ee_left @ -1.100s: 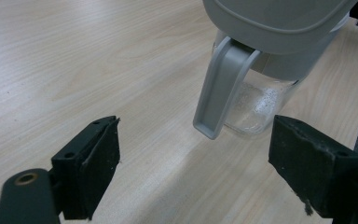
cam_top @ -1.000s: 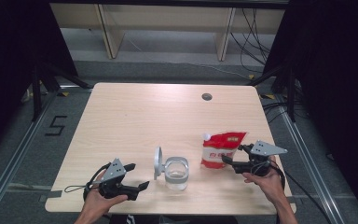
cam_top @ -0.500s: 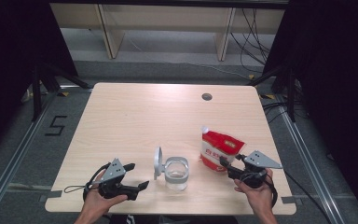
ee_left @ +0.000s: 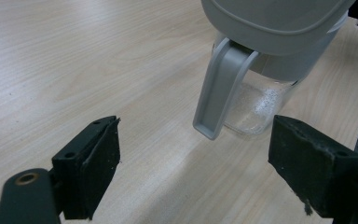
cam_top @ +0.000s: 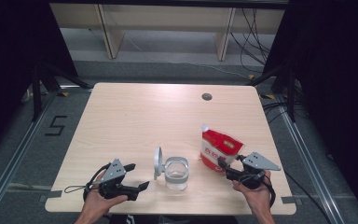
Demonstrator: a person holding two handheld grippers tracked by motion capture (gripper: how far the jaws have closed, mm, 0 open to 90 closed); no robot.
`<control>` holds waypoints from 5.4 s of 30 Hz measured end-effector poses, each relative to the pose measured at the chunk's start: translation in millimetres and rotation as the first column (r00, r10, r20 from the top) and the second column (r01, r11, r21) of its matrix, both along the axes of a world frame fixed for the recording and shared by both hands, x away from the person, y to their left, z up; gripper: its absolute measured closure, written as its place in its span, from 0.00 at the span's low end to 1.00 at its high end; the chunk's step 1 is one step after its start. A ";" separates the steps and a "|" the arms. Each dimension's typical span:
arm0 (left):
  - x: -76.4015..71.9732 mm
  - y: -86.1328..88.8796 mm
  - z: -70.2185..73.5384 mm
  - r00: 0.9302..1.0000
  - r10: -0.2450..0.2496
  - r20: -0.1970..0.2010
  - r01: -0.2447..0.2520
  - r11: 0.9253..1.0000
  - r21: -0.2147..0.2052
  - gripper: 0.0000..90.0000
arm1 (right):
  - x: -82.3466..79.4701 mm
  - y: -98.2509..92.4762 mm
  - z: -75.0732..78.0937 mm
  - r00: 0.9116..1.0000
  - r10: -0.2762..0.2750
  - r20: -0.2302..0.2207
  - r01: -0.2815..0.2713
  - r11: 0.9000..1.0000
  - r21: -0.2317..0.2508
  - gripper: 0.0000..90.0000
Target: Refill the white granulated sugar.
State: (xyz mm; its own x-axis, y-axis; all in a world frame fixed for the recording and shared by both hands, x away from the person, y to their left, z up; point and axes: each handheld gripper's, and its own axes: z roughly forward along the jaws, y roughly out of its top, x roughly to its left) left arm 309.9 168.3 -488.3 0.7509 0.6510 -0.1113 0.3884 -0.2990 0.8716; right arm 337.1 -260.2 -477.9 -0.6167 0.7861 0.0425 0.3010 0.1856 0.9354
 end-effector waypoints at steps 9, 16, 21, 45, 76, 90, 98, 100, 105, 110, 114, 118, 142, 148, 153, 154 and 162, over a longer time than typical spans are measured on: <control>1.4 0.3 -0.3 1.000 -0.011 0.009 0.011 1.000 0.015 0.18 | 8.1 4.6 -1.6 0.999 0.036 0.020 -0.037 0.999 0.022 0.50; 1.1 0.5 -0.2 1.000 -0.015 0.011 0.014 1.000 0.016 0.19 | -4.9 24.4 -2.4 0.992 -0.120 0.033 0.119 0.993 0.022 0.51; 0.9 1.1 0.2 1.000 -0.006 0.010 0.006 1.000 0.020 0.19 | -7.3 27.2 -4.6 0.990 -0.138 0.040 0.137 0.990 0.034 0.51; 0.7 0.0 0.2 1.000 -0.013 0.009 0.013 1.000 0.003 0.18 | 15.9 23.0 -26.0 0.994 -0.004 0.108 -0.005 0.996 0.085 0.29; -0.9 -1.5 -0.2 1.000 -0.004 -0.005 0.004 1.000 0.007 0.18 | 31.9 23.6 -37.7 0.987 0.005 0.160 -0.023 0.993 0.112 0.41; -1.1 -1.9 -0.6 1.000 -0.011 -0.004 0.011 1.000 0.002 0.18 | 27.5 33.8 -21.4 0.981 0.089 0.171 -0.090 0.996 -0.001 0.54; -1.3 -0.5 -0.1 1.000 -0.005 0.001 0.005 1.000 0.004 0.18 | 6.0 40.8 0.9 0.961 0.158 0.227 -0.112 0.973 -0.204 0.55; -1.3 -0.6 -0.4 1.000 -0.003 -0.001 0.003 1.000 0.005 0.18 | 0.7 41.1 8.1 0.946 0.173 0.274 -0.107 0.965 -0.240 0.55; -1.1 -0.8 -1.0 1.000 -0.010 -0.002 0.010 1.000 0.013 0.19 | -14.2 39.4 20.5 0.928 0.198 0.314 -0.093 0.943 -0.321 0.55; -2.1 -2.1 -1.0 1.000 -0.004 -0.003 0.004 1.000 0.012 0.19 | -26.5 36.6 26.4 0.922 0.225 0.314 -0.088 0.914 -0.396 0.55; -1.1 -1.3 -0.5 1.000 -0.015 0.011 0.015 1.000 0.018 0.19 | -33.9 36.9 29.2 0.915 0.244 0.322 -0.080 0.890 -0.448 0.55; -2.1 -1.8 -0.7 1.000 -0.005 -0.003 0.005 1.000 0.012 0.19 | -39.0 38.1 31.8 0.903 0.270 0.333 -0.070 0.859 -0.507 0.55; -0.9 -1.1 -0.4 1.000 -0.022 0.014 0.021 0.999 0.027 0.19 | -56.5 44.4 44.2 0.846 0.385 0.369 0.047 0.635 -0.771 0.56; -0.8 -1.1 -0.4 1.000 -0.022 0.015 0.021 0.999 0.027 0.19 | -61.9 49.3 44.1 0.844 0.397 0.362 0.073 0.582 -0.810 0.56; -0.8 -1.2 -0.4 1.000 -0.023 0.015 0.023 0.999 0.030 0.19 | -64.5 52.1 46.7 0.830 0.427 0.358 0.104 0.513 -0.852 0.56; -0.9 -1.2 -0.4 1.000 -0.023 0.015 0.023 0.999 0.029 0.19 | -64.7 52.4 47.6 0.827 0.435 0.358 0.107 0.502 -0.858 0.56; -0.4 -1.4 -1.2 1.000 -0.027 0.013 0.026 0.999 0.025 0.19 | -67.2 63.1 44.8 0.793 0.510 0.332 0.176 0.330 -0.927 0.56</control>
